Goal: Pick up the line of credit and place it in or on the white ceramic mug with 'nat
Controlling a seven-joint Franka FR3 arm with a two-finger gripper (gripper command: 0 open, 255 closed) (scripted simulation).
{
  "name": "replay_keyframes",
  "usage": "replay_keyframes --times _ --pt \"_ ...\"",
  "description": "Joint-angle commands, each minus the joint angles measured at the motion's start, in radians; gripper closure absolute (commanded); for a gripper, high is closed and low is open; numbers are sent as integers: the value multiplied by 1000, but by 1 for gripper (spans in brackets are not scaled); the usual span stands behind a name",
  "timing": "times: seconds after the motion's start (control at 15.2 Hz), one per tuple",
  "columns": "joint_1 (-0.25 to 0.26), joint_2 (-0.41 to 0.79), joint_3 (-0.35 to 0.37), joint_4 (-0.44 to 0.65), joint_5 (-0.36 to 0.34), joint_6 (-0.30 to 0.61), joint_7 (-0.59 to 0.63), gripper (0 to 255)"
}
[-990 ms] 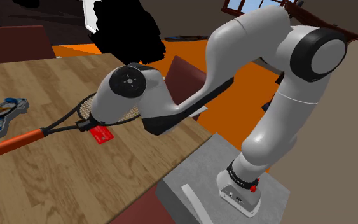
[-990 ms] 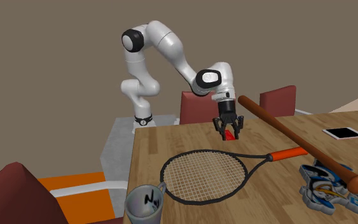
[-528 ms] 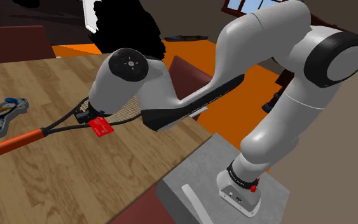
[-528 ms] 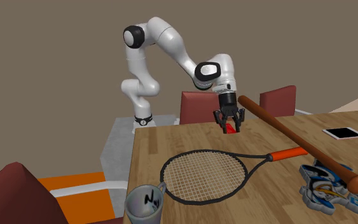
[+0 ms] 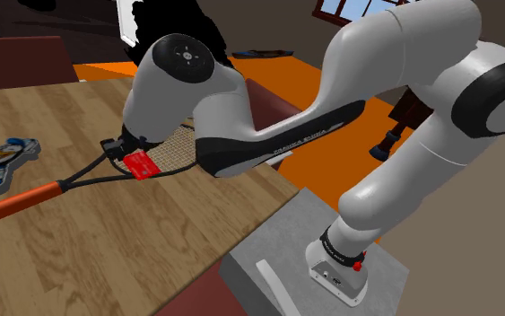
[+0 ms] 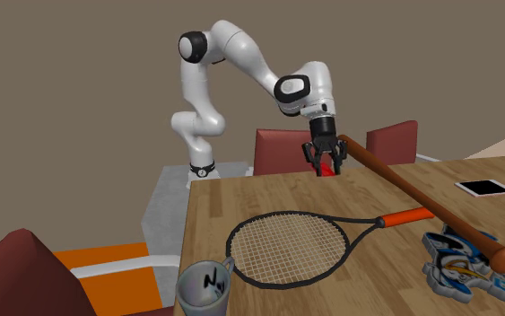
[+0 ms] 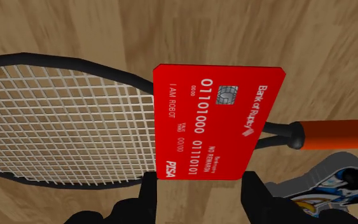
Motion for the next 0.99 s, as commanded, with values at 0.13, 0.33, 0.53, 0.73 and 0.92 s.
replay_keyframes --times 0.13,0.33,0.53,0.73,0.92 --pt "12 -48 -21 23 91 -21 -75 255" --pt "14 -70 -52 23 135 -14 -130 255" --pt "-1 -76 -112 6 168 30 -215 255" --pt "-21 -65 -162 1 185 64 -291 255" --pt "-46 -42 -204 8 192 91 -361 255"
